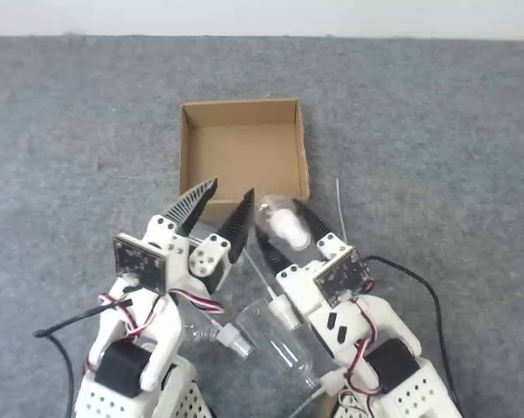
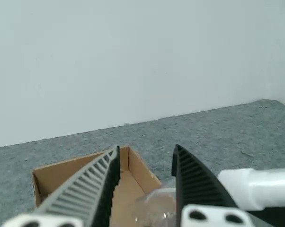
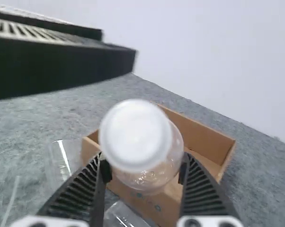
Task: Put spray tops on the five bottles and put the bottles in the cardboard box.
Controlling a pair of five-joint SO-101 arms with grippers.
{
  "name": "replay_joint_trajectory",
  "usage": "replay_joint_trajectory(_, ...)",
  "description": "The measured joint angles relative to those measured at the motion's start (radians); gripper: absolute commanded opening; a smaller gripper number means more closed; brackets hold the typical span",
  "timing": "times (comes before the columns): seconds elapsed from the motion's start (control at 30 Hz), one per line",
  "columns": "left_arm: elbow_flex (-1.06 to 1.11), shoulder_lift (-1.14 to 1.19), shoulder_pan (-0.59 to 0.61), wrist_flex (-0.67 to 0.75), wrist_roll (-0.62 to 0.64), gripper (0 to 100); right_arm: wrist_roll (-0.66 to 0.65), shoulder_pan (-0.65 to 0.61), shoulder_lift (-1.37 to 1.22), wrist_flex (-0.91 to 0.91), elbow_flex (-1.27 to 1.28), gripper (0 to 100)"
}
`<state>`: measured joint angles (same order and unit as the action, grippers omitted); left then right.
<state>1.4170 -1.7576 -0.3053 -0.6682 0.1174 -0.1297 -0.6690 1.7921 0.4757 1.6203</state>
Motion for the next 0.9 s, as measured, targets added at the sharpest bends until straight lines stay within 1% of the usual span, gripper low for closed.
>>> replay_joint_trajectory(0.17, -0.015, 0.002, 0.051, 0.012, 0.015, 17, 0.0, 0.063, 0.0, 0.0, 0.0, 6.9)
replay_joint_trajectory(0.37, -0.017, -0.006, 0.109, 0.04, 0.017, 17, 0.0, 0.069, 0.0, 0.0, 0.0, 6.9)
replay_joint_trajectory(0.43, -0.017, -0.005, 0.144, 0.04, 0.017, 17, 0.0, 0.069, 0.0, 0.0, 0.0, 6.9)
replay_joint_trajectory(0.57, -0.017, -0.005, 0.256, 0.037, 0.017, 17, 0.0, 0.069, 0.0, 0.0, 0.0, 6.9)
replay_joint_trajectory(0.7, -0.017, -0.005, 0.359, -0.026, 0.017, 17, 0.0, 0.069, 0.0, 0.0, 0.0, 6.9)
replay_joint_trajectory(0.8, -0.012, -0.005, 0.413, -0.104, 0.017, 17, 0.0, 0.069, 0.0, 0.0, 0.0, 6.9)
replay_joint_trajectory(0.9, 0.029, 0.003, 0.443, -0.13, 0.017, 17, 0.0, 0.069, 0.0, 0.0, 0.0, 6.9)
